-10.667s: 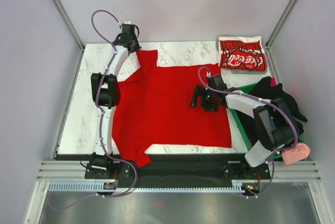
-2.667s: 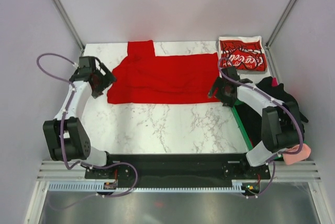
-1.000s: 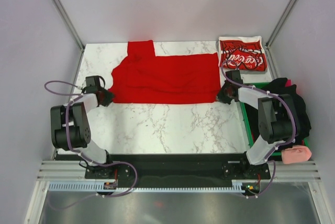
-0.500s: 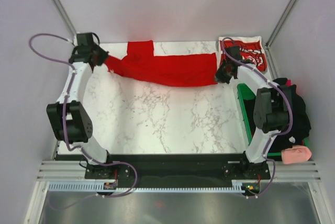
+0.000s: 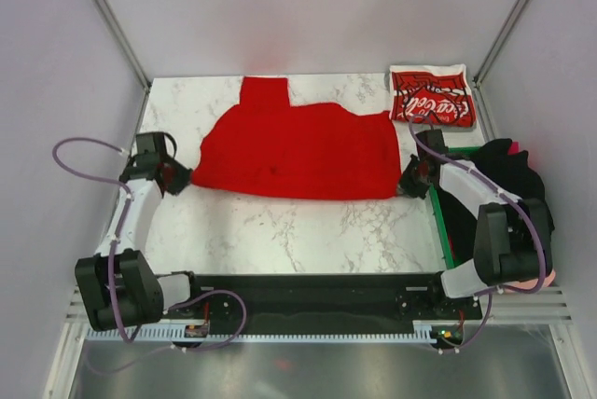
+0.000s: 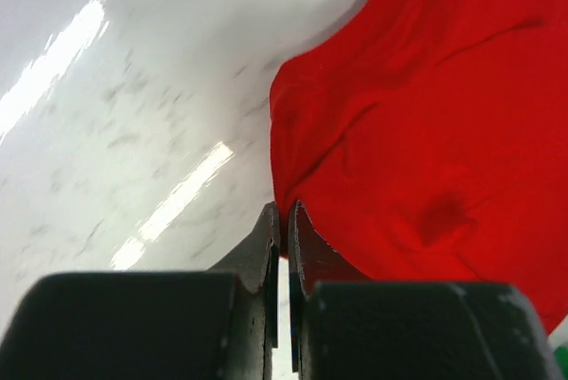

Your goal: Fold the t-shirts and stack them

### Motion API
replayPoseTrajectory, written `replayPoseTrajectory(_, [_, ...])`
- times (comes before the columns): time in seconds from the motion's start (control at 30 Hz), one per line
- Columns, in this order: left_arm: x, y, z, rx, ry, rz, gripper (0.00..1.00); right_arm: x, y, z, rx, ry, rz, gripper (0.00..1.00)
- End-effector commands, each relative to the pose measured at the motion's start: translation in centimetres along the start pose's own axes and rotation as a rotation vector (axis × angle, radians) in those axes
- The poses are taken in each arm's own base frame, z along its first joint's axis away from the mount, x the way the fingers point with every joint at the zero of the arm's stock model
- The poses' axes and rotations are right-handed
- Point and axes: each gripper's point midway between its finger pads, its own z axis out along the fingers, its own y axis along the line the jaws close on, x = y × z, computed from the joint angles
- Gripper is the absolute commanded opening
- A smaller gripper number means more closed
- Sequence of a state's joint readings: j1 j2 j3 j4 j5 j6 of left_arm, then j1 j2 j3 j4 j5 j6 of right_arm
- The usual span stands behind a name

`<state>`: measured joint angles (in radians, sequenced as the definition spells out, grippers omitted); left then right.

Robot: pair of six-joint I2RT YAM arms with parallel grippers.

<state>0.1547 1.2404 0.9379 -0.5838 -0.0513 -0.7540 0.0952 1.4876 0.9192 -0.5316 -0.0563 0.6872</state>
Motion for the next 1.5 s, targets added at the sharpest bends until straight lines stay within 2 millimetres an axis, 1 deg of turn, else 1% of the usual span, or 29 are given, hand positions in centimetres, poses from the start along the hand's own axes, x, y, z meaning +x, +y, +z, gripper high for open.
replayPoseTrajectory(0.0, [2.1,4.1,-0.6,-0.065,-0.020,-0.051,0.02,1.8,-2.1,-0.6,0.022,-0.003,-0.017,0.00])
replayPoseTrajectory(0.03, [2.6,4.7,-0.7,-0.068,-0.018,-0.065,0.02,2.9,-3.0,-0.7,0.033,0.004,-0.003,0.00])
replayPoseTrajectory(0.13, [3.9,6.3,-1.3,-0.074,-0.029,-0.125,0.03,4.4,-4.2,-0.9,0.044,0.006,0.029,0.00])
replayPoseTrajectory(0.27, [4.8,8.0,-2.6,-0.111,-0.051,-0.198,0.07,6.2,-5.0,-1.1,0.040,0.023,0.094,0.00])
replayPoseTrajectory(0.47, [4.4,9.1,-5.0,-0.132,-0.124,-0.279,0.09,8.6,-6.3,-1.8,0.029,0.027,0.201,0.00])
replayPoseTrajectory(0.6, [4.4,9.4,-6.3,-0.127,-0.143,-0.290,0.12,8.9,-6.9,-3.1,0.037,-0.001,0.243,0.00])
replayPoseTrajectory(0.67, [4.2,9.9,-7.1,-0.145,-0.165,-0.292,0.41,9.5,-7.4,-3.5,0.054,0.005,0.257,0.02])
replayPoseTrajectory(0.7, [4.4,10.3,-7.4,-0.163,-0.164,-0.290,0.56,9.3,-7.5,-4.1,0.043,-0.021,0.262,0.05])
replayPoseTrajectory(0.73, [4.4,10.5,-7.8,-0.164,-0.169,-0.286,0.72,9.5,-7.7,-4.3,0.047,-0.026,0.276,0.18])
replayPoseTrajectory(0.77, [4.1,10.1,-8.4,-0.141,-0.186,-0.289,0.95,10.0,-8.1,-4.6,0.054,-0.020,0.280,0.37])
replayPoseTrajectory(0.8, [3.8,9.7,-8.9,-0.115,-0.196,-0.283,0.99,9.3,-8.3,-5.2,0.050,-0.073,0.286,0.62])
replayPoseTrajectory(0.83, [3.5,9.3,-9.4,-0.093,-0.206,-0.276,1.00,8.8,-8.1,-5.7,0.044,-0.096,0.289,0.98])
replayPoseTrajectory(0.87, [2.6,8.3,-10.6,-0.040,-0.237,-0.283,1.00,8.3,-7.8,-6.2,0.031,-0.117,0.281,0.98])
replayPoseTrajectory(0.9, [2.0,7.6,-11.1,-0.010,-0.252,-0.284,1.00,6.9,-6.8,-7.3,-0.007,-0.160,0.275,0.98])
replayPoseTrajectory(0.97, [0.0,4.8,-12.4,0.096,-0.285,-0.250,1.00,5.1,-5.1,-8.5,-0.060,-0.203,0.222,0.98])
replayPoseTrajectory(1.03, [-1.0,2.9,-11.8,0.138,-0.261,-0.206,1.00,2.6,-2.7,-9.7,-0.110,-0.234,0.167,0.98])
replayPoseTrajectory(1.07, [-2.6,0.4,-12.3,0.232,-0.285,-0.186,1.00,1.2,-1.8,-10.1,-0.121,-0.262,0.108,0.98])
replayPoseTrajectory(1.1, [-2.9,-0.5,-10.7,0.227,-0.247,-0.168,1.00,-0.6,-0.2,-10.4,-0.114,-0.269,0.063,0.98])
replayPoseTrajectory(1.13, [-3.8,-1.5,-9.9,0.246,-0.255,-0.119,1.00,-1.7,0.7,-10.4,-0.105,-0.274,0.022,0.98])
replayPoseTrajectory(1.17, [-5.2,-4.0,-10.2,0.329,-0.267,-0.078,0.99,-2.8,1.3,-10.2,-0.078,-0.283,-0.049,0.97])
replayPoseTrajectory(1.2, [-5.2,-4.4,-7.0,0.271,-0.204,-0.053,0.99,-4.7,3.1,-9.6,-0.055,-0.272,-0.087,0.95])
replayPoseTrajectory(1.23, [-6.7,-6.3,-7.1,0.293,-0.224,0.014,0.99,-5.5,3.6,-9.0,-0.028,-0.269,-0.113,0.93])
replayPoseTrajectory(1.27, [-7.0,-7.2,-5.6,0.291,-0.198,0.052,0.99,-6.7,4.0,-8.4,0.001,-0.280,-0.132,0.91])
replayPoseTrajectory(1.3, [-7.8,-8.3,-4.6,0.299,-0.194,0.082,0.99,-8.4,4.9,-7.1,0.031,-0.279,-0.160,0.88])
replayPoseTrajectory(1.33, [-8.5,-9.4,-2.0,0.279,-0.159,0.123,0.98,-9.3,5.4,-6.3,0.043,-0.280,-0.176,0.85])
replayPoseTrajectory(1.37, [-8.6,-10.4,-1.1,0.304,-0.138,0.147,0.98,-10.4,5.8,-5.4,0.063,-0.293,-0.186,0.83])
replayPoseTrajectory(1.4, [-9.3,-11.4,-0.2,0.324,-0.143,0.168,0.97,-12.0,6.7,-3.6,0.088,-0.286,-0.205,0.82])
replayPoseTrajectory(1.43, [-9.7,-12.5,1.9,0.327,-0.128,0.205,0.97,-12.7,7.1,-2.5,0.098,-0.280,-0.218,0.80])
replayPoseTrajectory(1.47, [-9.9,-13.4,2.6,0.348,-0.124,0.225,0.96,-13.4,7.6,-1.4,0.111,-0.273,-0.231,0.78])
